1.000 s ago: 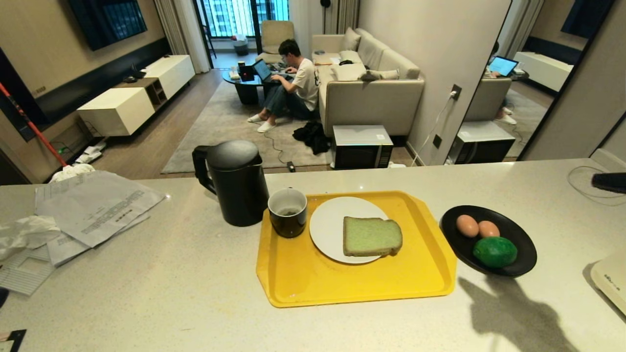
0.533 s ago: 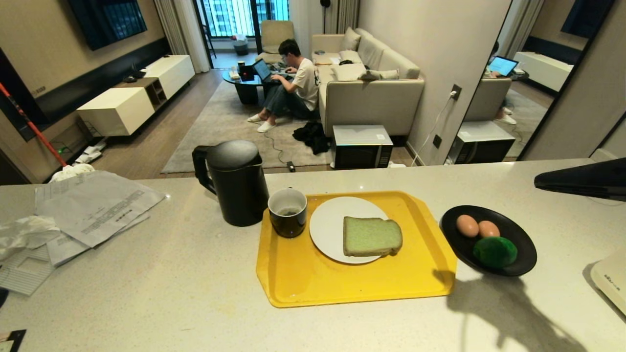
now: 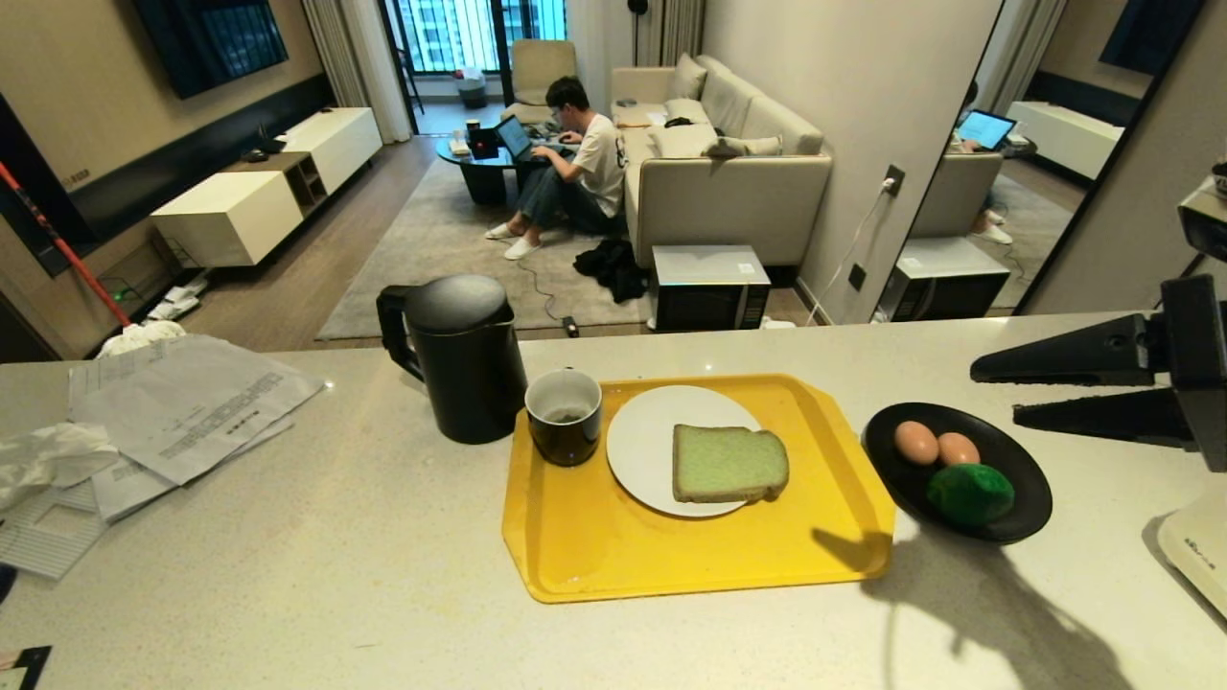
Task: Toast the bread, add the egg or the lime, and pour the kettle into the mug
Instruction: Pick up the bread slice
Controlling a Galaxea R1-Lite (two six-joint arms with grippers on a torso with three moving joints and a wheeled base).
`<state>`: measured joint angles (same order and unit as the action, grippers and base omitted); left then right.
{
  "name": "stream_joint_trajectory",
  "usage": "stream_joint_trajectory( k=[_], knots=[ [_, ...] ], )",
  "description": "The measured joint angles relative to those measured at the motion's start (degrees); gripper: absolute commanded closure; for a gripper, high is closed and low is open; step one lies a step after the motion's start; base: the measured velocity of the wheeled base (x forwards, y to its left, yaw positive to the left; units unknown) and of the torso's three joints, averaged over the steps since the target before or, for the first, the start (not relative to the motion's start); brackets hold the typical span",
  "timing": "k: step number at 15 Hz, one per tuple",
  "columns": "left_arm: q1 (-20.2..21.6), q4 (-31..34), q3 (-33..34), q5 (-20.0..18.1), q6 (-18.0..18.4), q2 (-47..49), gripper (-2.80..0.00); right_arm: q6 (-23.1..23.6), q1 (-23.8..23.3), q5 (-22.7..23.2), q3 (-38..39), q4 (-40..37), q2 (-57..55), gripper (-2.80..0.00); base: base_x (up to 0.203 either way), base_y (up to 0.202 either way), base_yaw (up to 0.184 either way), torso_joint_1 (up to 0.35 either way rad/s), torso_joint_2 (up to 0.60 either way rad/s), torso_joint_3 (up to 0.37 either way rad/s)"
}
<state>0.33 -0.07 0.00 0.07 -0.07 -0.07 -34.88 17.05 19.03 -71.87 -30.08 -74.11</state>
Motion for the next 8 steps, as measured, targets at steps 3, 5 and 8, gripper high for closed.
stream_joint_trajectory(
  k=[3,5,8],
  knots=[
    [0.00,-0.02,0.00,0.02,0.00,0.00,0.00,0.05,0.00,4.56,0.62,0.02,-3.30,-2.80,0.000,0.000,0.000,0.000,0.00,0.000],
    [0.00,-0.02,0.00,0.00,0.00,0.00,0.00,0.25,0.00,6.76,0.76,0.20,-6.04,-2.80,0.000,0.000,0.000,0.000,0.00,0.000],
    [0.00,-0.02,0.00,-0.02,0.00,0.00,0.00,0.54,-0.02,8.41,0.65,1.23,-10.79,-2.80,0.000,0.000,0.000,0.000,0.00,0.000]
  ],
)
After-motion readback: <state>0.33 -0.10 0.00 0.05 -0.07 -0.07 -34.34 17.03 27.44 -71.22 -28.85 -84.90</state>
